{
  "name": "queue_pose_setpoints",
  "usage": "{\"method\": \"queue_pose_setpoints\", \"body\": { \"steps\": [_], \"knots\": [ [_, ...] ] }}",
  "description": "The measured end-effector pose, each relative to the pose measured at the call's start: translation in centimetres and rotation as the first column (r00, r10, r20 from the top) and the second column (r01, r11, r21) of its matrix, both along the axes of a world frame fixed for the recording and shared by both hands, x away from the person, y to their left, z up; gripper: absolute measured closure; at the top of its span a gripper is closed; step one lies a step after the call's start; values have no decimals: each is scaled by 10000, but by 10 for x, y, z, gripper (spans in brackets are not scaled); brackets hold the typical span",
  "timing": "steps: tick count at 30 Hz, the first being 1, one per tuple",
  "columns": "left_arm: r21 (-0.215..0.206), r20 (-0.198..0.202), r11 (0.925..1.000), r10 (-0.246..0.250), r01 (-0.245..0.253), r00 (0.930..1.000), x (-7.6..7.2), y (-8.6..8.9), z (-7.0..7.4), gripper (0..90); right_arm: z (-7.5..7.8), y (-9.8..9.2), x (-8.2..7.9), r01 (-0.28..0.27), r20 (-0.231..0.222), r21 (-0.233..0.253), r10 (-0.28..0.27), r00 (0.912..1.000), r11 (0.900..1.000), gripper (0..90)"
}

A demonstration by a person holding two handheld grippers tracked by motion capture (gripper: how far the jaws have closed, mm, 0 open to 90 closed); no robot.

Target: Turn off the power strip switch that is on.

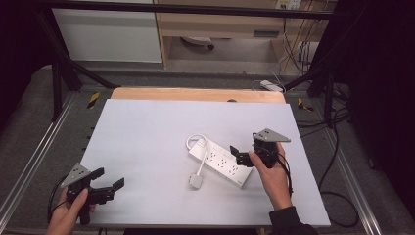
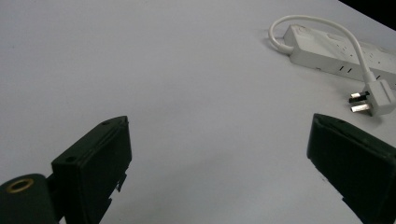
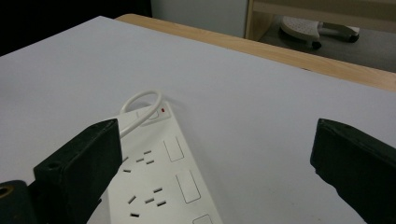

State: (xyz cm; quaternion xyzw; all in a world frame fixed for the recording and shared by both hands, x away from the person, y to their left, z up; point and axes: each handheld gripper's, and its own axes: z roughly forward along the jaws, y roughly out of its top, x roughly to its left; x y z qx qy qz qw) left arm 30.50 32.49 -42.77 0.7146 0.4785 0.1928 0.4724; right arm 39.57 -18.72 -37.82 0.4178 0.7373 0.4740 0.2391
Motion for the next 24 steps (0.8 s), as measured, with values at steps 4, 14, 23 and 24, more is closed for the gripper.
{"method": "queue_pose_setpoints", "body": {
  "steps": [4,14,23,24],
  "knots": [
    [-1,14,10000,1,-1,10000,0,0,0,66,3,-4,-2,67,51,56,-67,10000,10000,27],
    [-40,16,10000,19,-19,10000,-1,0,1,66,7,-16,-6,258,143,169,-260,9996,9995,27],
    [-62,39,10000,-6,7,10000,-1,1,1,66,10,-23,-11,382,228,205,-386,9990,9991,26],
    [-64,37,10000,-4,4,10000,-1,1,1,66,10,-24,-12,390,259,160,-394,9989,9991,26]
  ]
}}
